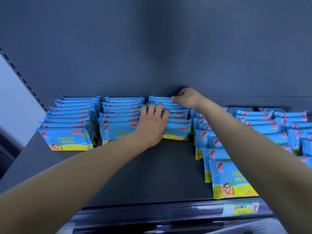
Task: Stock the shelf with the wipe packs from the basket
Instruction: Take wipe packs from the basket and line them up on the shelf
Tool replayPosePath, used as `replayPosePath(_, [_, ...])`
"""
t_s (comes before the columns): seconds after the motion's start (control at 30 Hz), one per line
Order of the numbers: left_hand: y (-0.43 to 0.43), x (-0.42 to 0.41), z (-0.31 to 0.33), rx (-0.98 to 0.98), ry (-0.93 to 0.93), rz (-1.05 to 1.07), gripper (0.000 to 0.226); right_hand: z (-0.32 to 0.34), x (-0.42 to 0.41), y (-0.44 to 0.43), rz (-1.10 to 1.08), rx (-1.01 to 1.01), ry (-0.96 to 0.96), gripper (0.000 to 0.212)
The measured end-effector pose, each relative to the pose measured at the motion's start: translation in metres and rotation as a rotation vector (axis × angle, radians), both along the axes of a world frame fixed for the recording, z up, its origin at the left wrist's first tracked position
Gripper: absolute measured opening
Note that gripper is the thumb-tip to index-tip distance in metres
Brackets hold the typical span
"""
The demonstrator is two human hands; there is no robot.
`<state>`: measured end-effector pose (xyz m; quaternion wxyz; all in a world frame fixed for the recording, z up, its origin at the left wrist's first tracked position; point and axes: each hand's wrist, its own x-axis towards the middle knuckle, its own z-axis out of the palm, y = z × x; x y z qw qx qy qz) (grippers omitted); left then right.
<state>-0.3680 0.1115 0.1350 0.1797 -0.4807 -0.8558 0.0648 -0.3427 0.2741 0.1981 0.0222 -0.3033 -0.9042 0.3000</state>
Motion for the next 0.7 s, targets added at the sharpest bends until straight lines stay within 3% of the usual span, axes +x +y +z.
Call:
replayPosePath(0.1, [0.0, -0.005, 0.005, -0.019, -0.047, 0.099, 0.102, 0.002, 0.001, 0.002, -0.094, -0.22, 0.108, 0.032])
replayPosePath(0.17, [0.002, -0.009, 0.007, -0.01, -0.088, 0.138, 0.109, 0.004, 0.0, 0.005, -0.212, -0.361, 0.146, 0.008])
replayPosePath(0.4, [0.012, 0.005, 0.004, 0.017, -0.135, 0.19, 0.107, 0.01, -0.007, 0.0, -0.232, -0.4, 0.142, 0.039])
replayPosePath(0.57, [0.02, 0.008, 0.003, 0.053, -0.326, 0.129, 0.105, 0.007, -0.006, 0.006, -0.306, -0.58, 0.158, 0.023])
replayPosePath(0.7, [0.021, 0.002, 0.006, 0.029, -0.343, 0.145, 0.107, 0.007, -0.004, 0.009, -0.316, -0.715, 0.182, 0.022])
